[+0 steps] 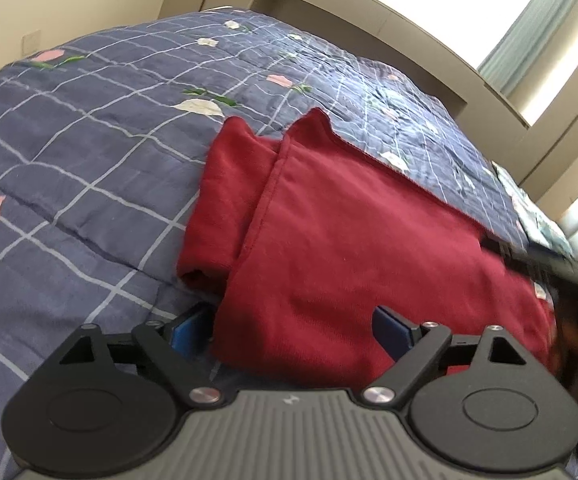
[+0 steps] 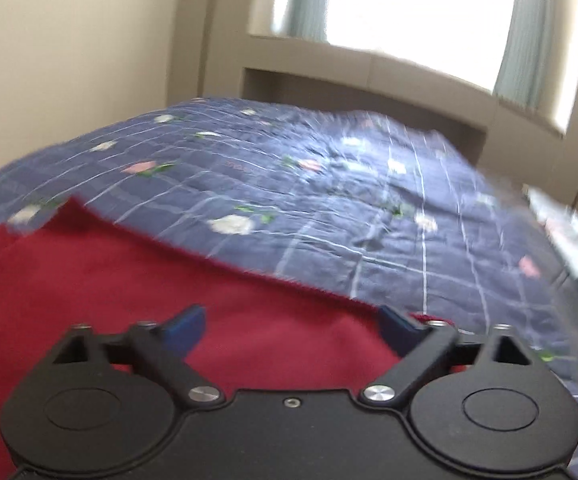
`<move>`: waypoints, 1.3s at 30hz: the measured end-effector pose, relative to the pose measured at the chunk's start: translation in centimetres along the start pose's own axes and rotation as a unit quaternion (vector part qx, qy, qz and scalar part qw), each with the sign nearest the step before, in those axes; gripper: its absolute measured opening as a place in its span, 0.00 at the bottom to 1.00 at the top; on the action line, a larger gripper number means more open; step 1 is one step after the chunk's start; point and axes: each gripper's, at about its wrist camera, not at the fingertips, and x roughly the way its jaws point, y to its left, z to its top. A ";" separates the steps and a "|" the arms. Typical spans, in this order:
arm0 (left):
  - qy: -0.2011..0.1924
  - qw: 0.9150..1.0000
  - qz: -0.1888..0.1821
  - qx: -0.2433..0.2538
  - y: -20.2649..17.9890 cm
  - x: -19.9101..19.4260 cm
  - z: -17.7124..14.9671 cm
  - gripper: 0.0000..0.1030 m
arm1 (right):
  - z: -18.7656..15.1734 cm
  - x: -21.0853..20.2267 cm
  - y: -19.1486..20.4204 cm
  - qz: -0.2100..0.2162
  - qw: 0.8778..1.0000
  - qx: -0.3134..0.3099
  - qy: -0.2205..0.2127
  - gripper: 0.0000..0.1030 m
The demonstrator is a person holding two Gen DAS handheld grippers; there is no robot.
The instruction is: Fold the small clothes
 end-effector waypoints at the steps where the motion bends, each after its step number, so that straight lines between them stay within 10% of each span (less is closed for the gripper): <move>1: 0.000 1.000 0.000 -0.004 0.0 0.0 0.0 0.89 | -0.6 -1.2 1.1 -0.013 1.000 -0.019 -0.005 0.99; 18: -0.008 1.000 0.002 0.004 -0.5 0.1 -0.4 0.98 | -6.7 -2.6 6.1 -0.098 0.991 -0.072 -0.051 0.99; 24: -0.068 0.993 -0.022 -0.091 2.3 -1.6 -1.7 0.97 | -7.0 -3.0 7.3 -0.125 0.985 -0.102 -0.066 0.99; 29: -0.082 0.987 -0.021 -0.134 3.4 -1.5 -1.7 0.74 | -7.1 -2.9 7.3 -0.126 0.985 -0.102 -0.068 0.99; 36: -0.072 0.983 -0.015 -0.171 4.0 -0.5 -1.0 0.72 | -7.3 -2.9 7.6 -0.133 0.983 -0.108 -0.072 0.99; 39: -0.062 0.985 0.009 -0.162 3.6 -0.2 -0.8 0.48 | -7.4 -2.8 7.8 -0.135 0.982 -0.110 -0.074 0.99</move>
